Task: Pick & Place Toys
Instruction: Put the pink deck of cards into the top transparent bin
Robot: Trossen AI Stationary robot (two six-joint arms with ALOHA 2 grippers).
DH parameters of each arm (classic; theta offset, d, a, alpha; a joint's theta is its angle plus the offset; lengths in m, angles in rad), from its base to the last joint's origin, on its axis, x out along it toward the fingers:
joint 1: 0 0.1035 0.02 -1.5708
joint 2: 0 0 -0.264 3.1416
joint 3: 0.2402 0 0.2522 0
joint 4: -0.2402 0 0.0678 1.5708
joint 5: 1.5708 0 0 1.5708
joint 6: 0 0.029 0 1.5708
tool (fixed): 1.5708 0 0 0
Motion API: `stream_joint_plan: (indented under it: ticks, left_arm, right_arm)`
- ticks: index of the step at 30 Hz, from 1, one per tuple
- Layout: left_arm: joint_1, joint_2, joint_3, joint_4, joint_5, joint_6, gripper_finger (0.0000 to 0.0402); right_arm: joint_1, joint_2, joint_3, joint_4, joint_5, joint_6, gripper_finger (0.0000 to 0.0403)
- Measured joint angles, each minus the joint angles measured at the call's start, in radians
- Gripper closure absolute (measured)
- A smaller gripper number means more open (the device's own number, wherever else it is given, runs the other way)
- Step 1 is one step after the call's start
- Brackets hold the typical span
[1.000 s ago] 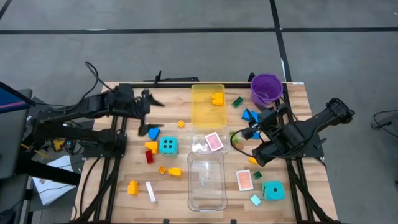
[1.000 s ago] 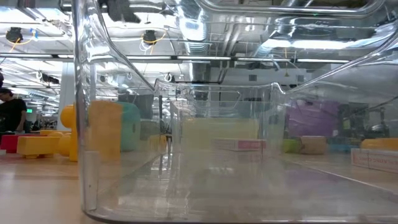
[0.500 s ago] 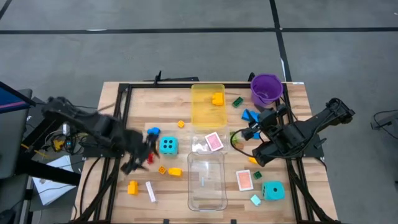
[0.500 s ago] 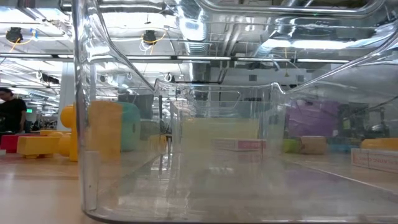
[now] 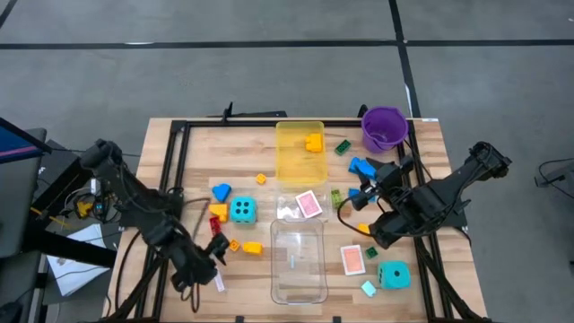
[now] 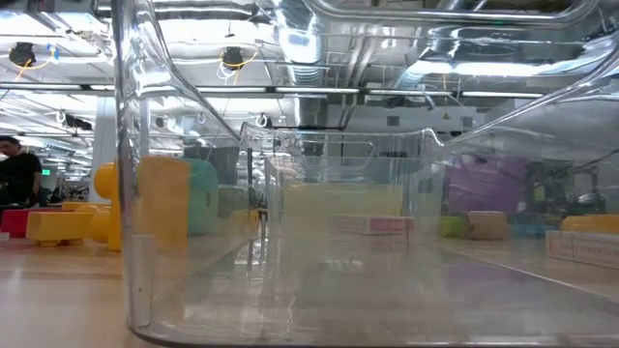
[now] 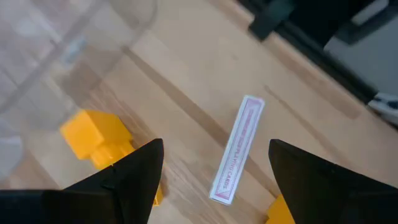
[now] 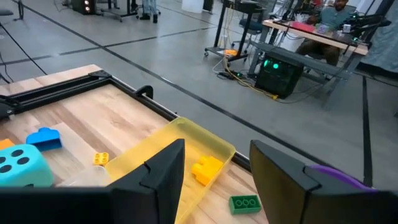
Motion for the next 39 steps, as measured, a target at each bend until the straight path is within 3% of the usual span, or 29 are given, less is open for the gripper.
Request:
stream_joint_plan:
  ticks: [8,13,23,33,39]
  left_arm:
    - [0.021,0.046,-0.002,-0.011,0.02,-0.005,0.0117]
    - [0.05,0.047,-0.091,0.001,0.021,-0.03,0.0117]
    - [0.015,0.043,-0.163,0.133,0.034,-0.102,0.0117]
    - [0.013,0.034,-0.164,0.146,-0.007,-0.098,0.0117]
    - [0.019,0.034,-0.164,0.163,-0.085,-0.039,0.0117]
  right_arm:
    - [0.0,0.0,0.0,0.001,-0.005,0.002,0.023]
    - [0.0,0.0,0.0,-0.001,-0.014,-0.002,0.023]
    - [0.0,0.0,0.0,-0.002,-0.013,-0.009,0.023]
    - [0.0,0.0,0.0,-0.002,-0.014,-0.009,0.023]
    - [0.0,0.0,0.0,-0.002,-0.014,-0.009,0.023]
